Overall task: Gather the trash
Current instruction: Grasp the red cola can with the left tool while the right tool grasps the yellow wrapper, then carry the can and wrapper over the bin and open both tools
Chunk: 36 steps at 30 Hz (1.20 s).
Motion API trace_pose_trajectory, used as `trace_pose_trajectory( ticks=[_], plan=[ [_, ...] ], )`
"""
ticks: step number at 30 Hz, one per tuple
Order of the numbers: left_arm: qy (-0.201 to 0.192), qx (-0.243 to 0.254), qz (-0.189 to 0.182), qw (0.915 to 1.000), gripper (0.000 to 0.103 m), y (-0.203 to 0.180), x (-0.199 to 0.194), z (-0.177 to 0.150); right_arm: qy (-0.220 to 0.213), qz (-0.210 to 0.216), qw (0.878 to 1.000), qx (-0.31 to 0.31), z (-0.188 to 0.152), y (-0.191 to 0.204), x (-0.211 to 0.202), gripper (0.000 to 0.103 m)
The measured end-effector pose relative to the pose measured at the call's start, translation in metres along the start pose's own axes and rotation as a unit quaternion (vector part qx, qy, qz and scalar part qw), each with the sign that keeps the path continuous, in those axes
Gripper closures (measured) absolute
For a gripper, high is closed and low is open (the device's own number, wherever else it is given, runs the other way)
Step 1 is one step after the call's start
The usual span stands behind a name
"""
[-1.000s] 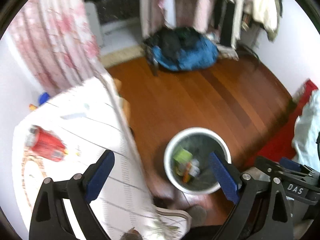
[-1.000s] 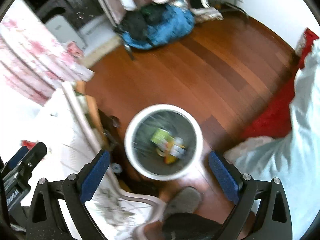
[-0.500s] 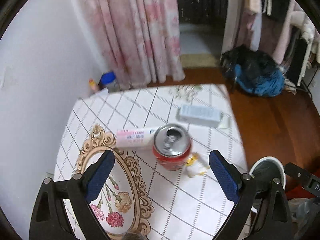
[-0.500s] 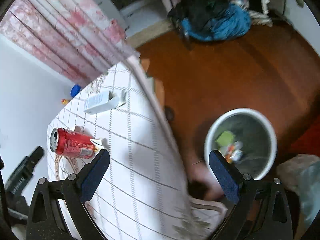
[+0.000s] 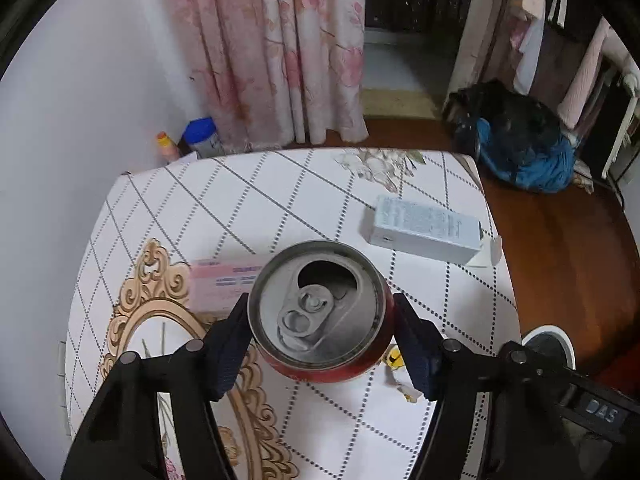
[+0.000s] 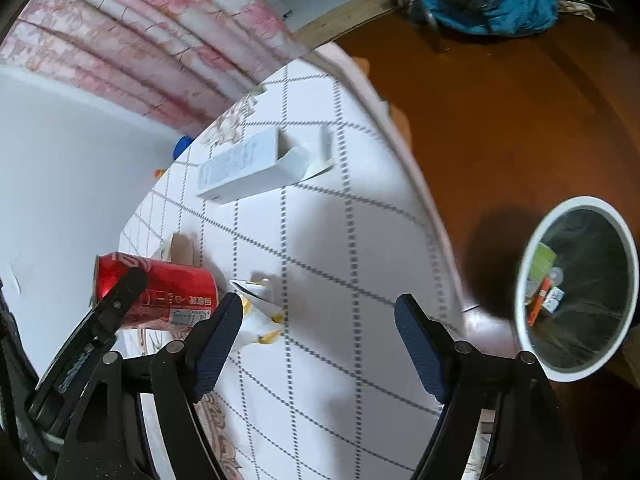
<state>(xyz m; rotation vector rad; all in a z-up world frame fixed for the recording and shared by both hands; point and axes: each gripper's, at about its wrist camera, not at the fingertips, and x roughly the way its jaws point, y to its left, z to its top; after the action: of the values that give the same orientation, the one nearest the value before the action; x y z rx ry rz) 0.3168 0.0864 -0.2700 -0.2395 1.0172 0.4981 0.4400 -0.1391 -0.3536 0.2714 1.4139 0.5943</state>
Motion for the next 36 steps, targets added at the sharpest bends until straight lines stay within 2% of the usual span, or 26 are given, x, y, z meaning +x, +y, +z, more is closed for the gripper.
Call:
trace_pose_trajectory(
  ticks=[8, 12, 13, 14, 15, 20, 25, 31, 36],
  plan=[
    [-0.010, -0.019, 0.037, 0.9991, 0.039, 0.038, -0.009, -0.014, 0.025, 0.023, 0.999, -0.034, -0.005, 0.037, 0.034, 0.025],
    [-0.002, -0.026, 0.043, 0.9987, 0.039, 0.052, -0.005, -0.020, 0.038, 0.020, 0.998, -0.050, -0.009, 0.053, 0.050, 0.052],
    [-0.001, -0.026, 0.044, 0.9987, 0.039, 0.053, -0.004, -0.020, 0.039, 0.016, 0.998, -0.054, -0.010, 0.056, 0.053, 0.056],
    [-0.001, -0.026, 0.045, 0.9987, 0.039, 0.054, -0.004, -0.021, 0.038, 0.010, 0.997, -0.062, -0.011, 0.060, 0.056, 0.067],
    [-0.001, -0.025, 0.046, 0.9986, 0.039, 0.056, -0.004, -0.022, 0.037, 0.008, 0.997, -0.066, -0.012, 0.062, 0.056, 0.084],
    [-0.004, -0.023, 0.047, 0.9986, 0.039, 0.060, -0.007, -0.024, 0.020, -0.004, 0.997, -0.081, -0.015, 0.066, 0.050, 0.091],
    [-0.017, -0.019, 0.047, 0.9986, 0.039, 0.061, -0.021, -0.024, -0.002, 0.002, 0.996, -0.085, -0.016, 0.066, 0.027, 0.092],
    [-0.044, -0.008, 0.039, 0.9982, 0.039, 0.052, -0.057, -0.026, -0.039, 0.013, 0.994, -0.097, -0.027, 0.066, -0.020, 0.092],
    [-0.069, 0.009, 0.023, 0.9973, 0.039, 0.030, -0.094, -0.029, -0.075, 0.026, 0.992, -0.093, -0.039, 0.046, -0.076, 0.092]
  ],
)
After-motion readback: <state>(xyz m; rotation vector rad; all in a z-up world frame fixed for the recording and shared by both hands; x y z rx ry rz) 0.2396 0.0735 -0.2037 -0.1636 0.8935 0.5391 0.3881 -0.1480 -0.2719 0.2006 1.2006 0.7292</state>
